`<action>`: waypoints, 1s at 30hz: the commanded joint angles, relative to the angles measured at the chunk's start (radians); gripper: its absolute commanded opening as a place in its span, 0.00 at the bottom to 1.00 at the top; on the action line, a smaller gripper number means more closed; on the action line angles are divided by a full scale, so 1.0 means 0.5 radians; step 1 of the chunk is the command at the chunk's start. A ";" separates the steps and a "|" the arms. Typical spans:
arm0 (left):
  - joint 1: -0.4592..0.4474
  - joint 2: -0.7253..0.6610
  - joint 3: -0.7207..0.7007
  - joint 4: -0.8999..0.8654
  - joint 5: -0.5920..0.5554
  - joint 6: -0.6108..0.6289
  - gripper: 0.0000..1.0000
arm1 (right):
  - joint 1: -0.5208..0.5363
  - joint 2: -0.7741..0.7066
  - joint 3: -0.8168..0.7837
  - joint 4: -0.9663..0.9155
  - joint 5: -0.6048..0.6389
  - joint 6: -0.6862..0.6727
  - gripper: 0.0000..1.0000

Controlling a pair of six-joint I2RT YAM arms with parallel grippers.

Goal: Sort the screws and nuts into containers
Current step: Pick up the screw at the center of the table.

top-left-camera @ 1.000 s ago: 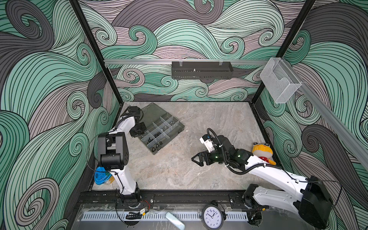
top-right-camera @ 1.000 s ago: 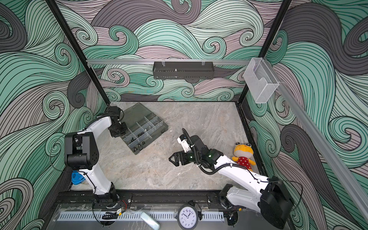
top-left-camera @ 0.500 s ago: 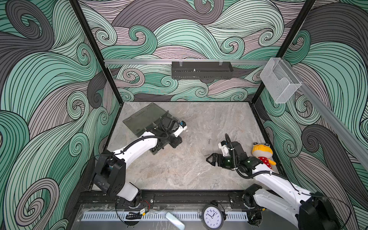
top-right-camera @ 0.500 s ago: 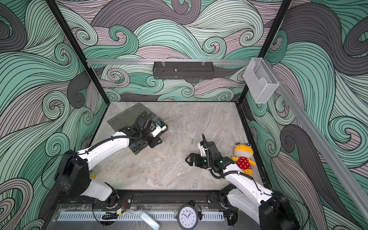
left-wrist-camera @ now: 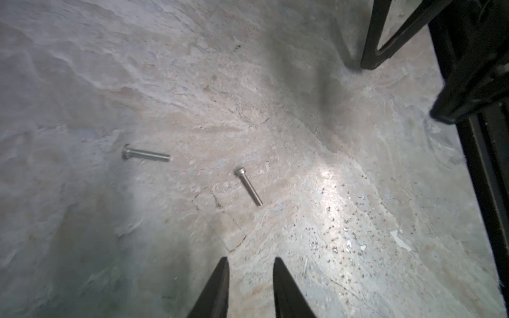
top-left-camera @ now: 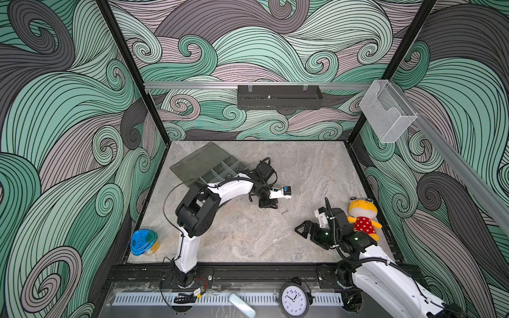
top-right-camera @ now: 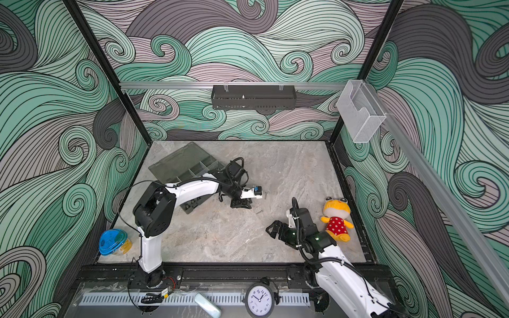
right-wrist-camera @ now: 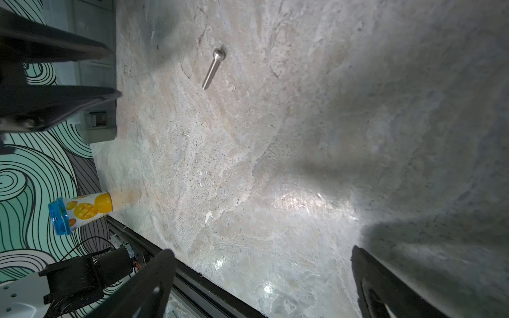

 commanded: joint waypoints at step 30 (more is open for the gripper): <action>-0.274 0.539 0.668 -0.432 -0.727 -0.497 0.31 | -0.055 0.012 0.052 -0.027 -0.054 -0.149 1.00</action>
